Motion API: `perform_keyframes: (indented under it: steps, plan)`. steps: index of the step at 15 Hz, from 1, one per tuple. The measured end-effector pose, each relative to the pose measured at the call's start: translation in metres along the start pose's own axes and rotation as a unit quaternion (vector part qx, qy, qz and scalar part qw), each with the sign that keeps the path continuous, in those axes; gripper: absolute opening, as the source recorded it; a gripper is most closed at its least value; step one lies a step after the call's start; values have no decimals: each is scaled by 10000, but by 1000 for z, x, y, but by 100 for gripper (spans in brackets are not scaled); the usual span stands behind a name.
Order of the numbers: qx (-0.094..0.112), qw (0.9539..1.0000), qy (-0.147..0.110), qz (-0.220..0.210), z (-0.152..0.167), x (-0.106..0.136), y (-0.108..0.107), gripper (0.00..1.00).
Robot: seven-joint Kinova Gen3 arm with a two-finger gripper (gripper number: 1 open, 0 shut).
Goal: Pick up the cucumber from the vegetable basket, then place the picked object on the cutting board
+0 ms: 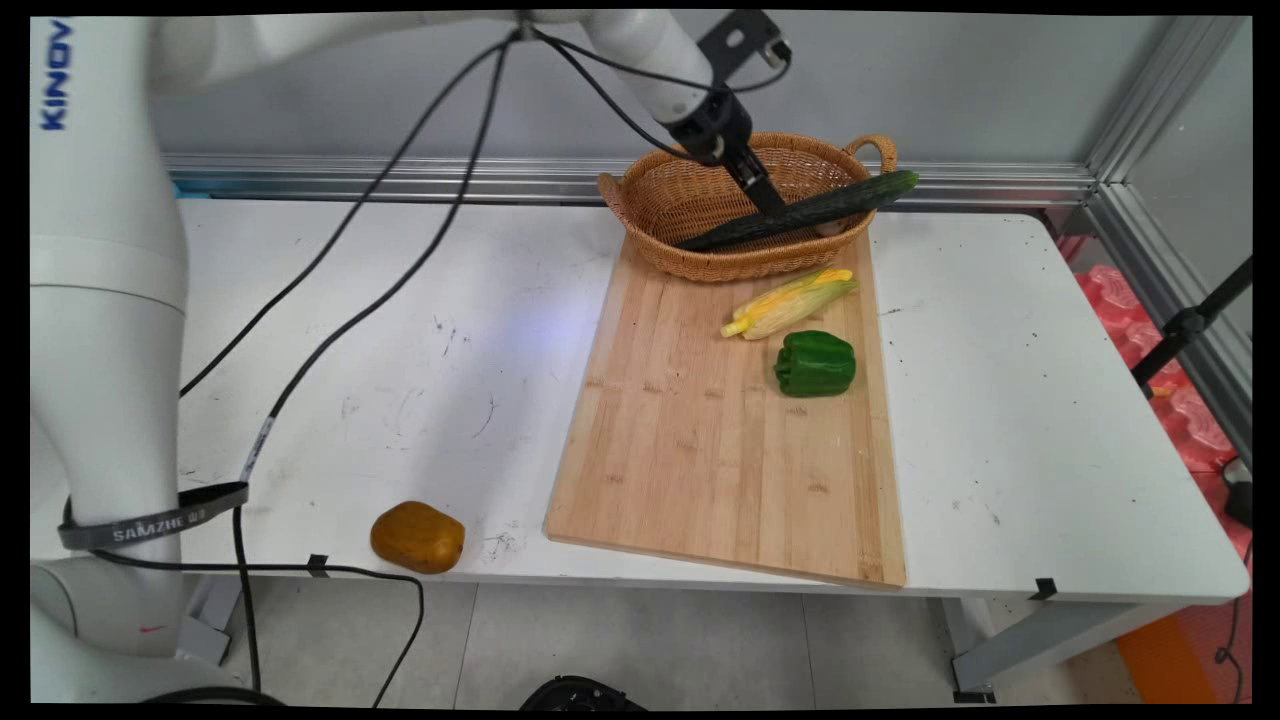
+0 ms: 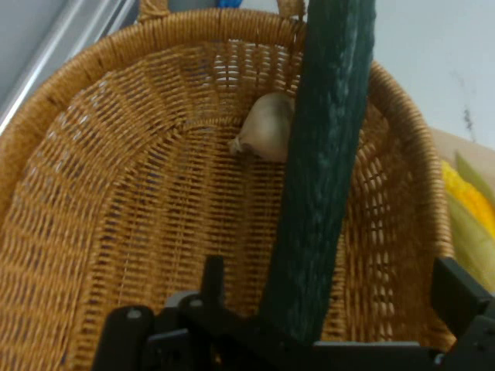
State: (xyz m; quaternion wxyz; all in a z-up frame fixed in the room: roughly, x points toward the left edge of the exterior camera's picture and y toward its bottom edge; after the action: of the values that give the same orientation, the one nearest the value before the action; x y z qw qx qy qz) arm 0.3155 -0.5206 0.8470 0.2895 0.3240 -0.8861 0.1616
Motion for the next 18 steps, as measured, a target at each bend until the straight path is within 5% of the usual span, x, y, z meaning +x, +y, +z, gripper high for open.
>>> perform_keyframes:
  steps: [7, 8, 18]
  plan:
    - [-83, 9990, -229, 374, 57, 3, -7, 100]
    - [-94, 9988, -246, 413, 62, 4, -7, 0]
    - [-14, 9979, -234, 608, 43, 16, -14, 0]
